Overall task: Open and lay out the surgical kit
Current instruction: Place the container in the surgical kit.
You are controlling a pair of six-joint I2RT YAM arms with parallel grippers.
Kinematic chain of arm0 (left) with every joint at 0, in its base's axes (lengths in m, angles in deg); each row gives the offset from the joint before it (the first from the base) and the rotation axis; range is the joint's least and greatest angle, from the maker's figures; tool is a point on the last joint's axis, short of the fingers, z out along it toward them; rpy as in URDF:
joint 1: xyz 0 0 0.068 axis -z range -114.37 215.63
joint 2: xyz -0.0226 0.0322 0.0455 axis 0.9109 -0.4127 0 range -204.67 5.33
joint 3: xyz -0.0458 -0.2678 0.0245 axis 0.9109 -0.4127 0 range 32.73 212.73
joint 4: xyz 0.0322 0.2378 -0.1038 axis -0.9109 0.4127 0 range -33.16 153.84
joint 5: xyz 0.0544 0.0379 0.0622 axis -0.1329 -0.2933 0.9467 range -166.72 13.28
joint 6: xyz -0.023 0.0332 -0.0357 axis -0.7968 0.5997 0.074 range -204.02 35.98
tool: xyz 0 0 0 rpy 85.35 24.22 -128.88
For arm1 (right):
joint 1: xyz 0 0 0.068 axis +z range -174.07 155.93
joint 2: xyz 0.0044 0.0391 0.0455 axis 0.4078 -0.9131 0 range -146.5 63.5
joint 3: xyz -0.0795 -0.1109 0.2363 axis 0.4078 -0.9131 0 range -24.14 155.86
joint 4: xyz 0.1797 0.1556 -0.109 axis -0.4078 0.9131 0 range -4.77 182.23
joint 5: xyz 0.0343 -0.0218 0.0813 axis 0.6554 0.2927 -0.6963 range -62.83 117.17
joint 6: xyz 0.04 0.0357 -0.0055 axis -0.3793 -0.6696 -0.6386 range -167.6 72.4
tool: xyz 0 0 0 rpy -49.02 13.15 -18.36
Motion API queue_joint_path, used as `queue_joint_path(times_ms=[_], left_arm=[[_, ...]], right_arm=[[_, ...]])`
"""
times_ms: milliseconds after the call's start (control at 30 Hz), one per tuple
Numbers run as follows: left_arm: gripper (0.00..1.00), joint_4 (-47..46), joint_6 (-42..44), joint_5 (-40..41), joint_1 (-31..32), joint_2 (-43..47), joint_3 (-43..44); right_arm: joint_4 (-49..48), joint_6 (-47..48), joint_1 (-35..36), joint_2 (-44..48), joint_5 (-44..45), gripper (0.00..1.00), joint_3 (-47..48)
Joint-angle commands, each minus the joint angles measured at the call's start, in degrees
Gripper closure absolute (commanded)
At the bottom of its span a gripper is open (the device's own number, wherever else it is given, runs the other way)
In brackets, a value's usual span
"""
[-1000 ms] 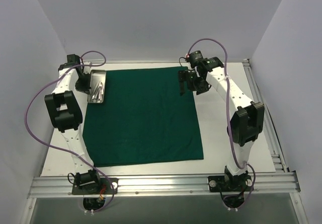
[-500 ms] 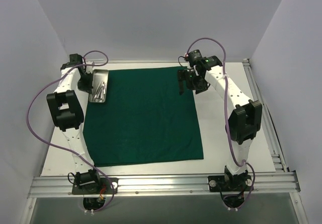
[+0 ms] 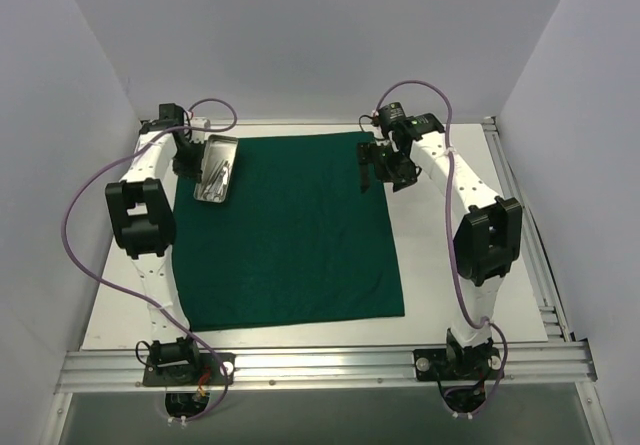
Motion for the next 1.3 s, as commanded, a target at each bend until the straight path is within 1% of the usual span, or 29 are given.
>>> queue_joint_path(times_ms=[0, 67, 233, 400, 500, 733, 867, 967, 1033, 1100, 1200, 1267], left_arm=[[0.98, -0.89, 1.56, -2.71, 2.88, 2.62, 2.98], [0.98, -0.36, 1.83, 0.10, 3.24, 2.54, 2.81], [0.98, -0.18, 1.48, 2.57, 1.75, 2.71, 3.42], [0.98, 1.22, 1.04, 2.92, 0.42, 0.61, 6.14], [0.98, 1.49, 0.86, 4.49, 0.25, 0.43, 5.53], [0.98, 2.01, -0.10, 3.89, -1.51, -1.77, 5.79], [0.95, 2.45, -0.72, 2.83, -2.04, -2.30, 6.06], [0.98, 2.02, -0.37, 2.31, -2.39, -1.42, 4.13], [0.98, 1.93, 0.16, 2.04, -3.17, -0.19, 2.90], [0.98, 2.01, 0.16, 0.03, -3.88, 1.56, 1.41], [0.98, 1.58, 0.51, -0.15, -4.67, 4.45, -0.53], [0.98, 0.96, 0.60, -0.59, -5.55, 6.04, -3.34]], right_arm=[[1.70, 0.82, -0.39, 3.29, -0.78, 0.19, -1.57], [1.52, 0.82, -0.39, 3.91, -0.95, 0.19, -2.80], [0.73, 0.73, -0.30, 6.19, -1.57, 0.19, -6.05], [1.52, 1.08, -0.39, 6.11, -1.13, 0.19, -4.83], [1.61, 0.91, -0.38, 5.67, -1.39, 0.19, -4.47], [1.61, 0.56, -0.30, 4.61, -1.39, 0.19, -3.07], [2.13, 0.56, -0.30, 3.73, -1.39, 0.19, -2.01], [2.05, 0.38, -0.38, 3.29, -1.48, 0.19, -1.75], [2.13, 0.38, -0.38, 2.77, -1.92, 0.19, -1.57], [2.13, 0.38, -0.30, 2.42, -2.18, 0.19, -1.39], [1.87, 0.47, -0.39, 2.15, -2.36, 0.19, -1.48], [1.78, 0.56, -0.39, 1.98, -2.97, 0.19, -1.74]])
